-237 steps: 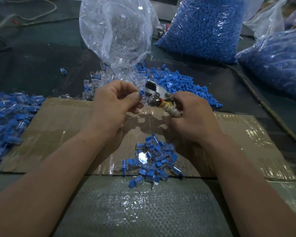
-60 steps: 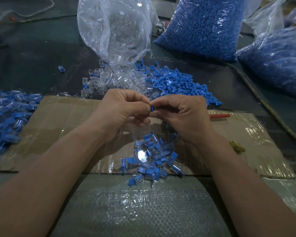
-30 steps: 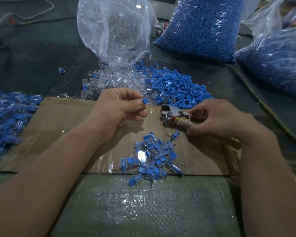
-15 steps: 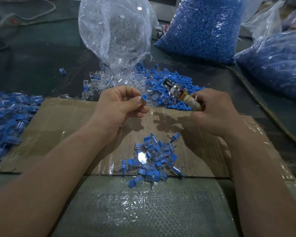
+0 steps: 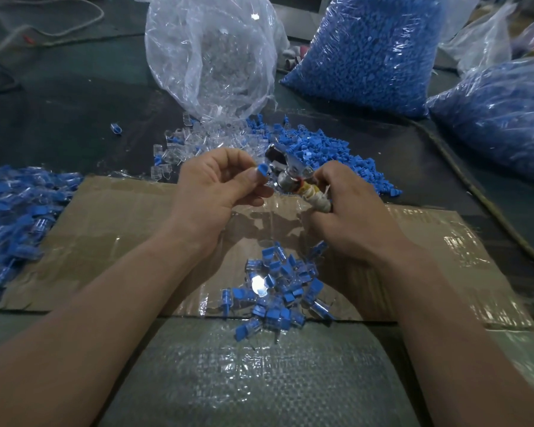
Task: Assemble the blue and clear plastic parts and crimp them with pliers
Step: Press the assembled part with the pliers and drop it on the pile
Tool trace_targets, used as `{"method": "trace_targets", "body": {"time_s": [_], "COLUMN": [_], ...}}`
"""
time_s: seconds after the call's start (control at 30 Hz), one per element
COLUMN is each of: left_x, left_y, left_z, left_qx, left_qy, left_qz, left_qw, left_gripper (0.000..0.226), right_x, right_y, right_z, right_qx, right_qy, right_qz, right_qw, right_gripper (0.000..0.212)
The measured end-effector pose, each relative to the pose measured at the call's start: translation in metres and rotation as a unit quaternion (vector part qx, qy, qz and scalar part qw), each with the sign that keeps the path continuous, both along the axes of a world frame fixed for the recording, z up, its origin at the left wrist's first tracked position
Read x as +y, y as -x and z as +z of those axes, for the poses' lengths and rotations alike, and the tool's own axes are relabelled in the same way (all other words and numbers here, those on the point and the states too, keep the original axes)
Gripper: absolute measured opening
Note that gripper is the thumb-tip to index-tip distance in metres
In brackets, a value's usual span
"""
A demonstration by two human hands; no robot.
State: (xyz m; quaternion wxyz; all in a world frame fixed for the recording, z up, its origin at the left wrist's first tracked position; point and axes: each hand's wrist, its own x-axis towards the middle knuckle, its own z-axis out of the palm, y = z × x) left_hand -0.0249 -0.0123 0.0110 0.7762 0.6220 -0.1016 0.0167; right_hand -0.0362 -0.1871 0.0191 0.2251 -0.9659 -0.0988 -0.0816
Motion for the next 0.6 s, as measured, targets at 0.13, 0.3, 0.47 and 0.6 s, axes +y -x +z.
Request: {"method": "trace_targets", "body": {"time_s": [0.13,0.3,0.47,0.6], "left_x": [-0.0003,-0.0024,-0.0054,-0.0055], "left_y": [0.0009,0.0022,0.0055,0.0063], "left_z": [0.0006,0.0007,0.0018,0.0017], "left_qx": [-0.004,-0.013,-0.017,-0.034], "left_qy": [-0.011,-0.029,-0.045,-0.08], "left_qz": [0.01,0.03,0.045,0.053], "left_qw": [1.0,0.999,0.998,0.995], "left_gripper": [0.015,0.021,0.024,0.024], "right_x": [0.0028,0.003,0.0042,0.005], "right_y": [0.0005,0.0007,0.0018,0.0019], "right_z": [0.0002,0.0005,0.0027,0.0051], "right_qx": [0.0,0.003,0.019,0.023], "right_qy": [0.012,0.021,0.044,0.058], "right_qz": [0.015,0.025,0.035,0.037], "right_qw": [1.0,0.999,0.998,0.997], "right_gripper": [0.024,0.024,0.025,0.033]}}
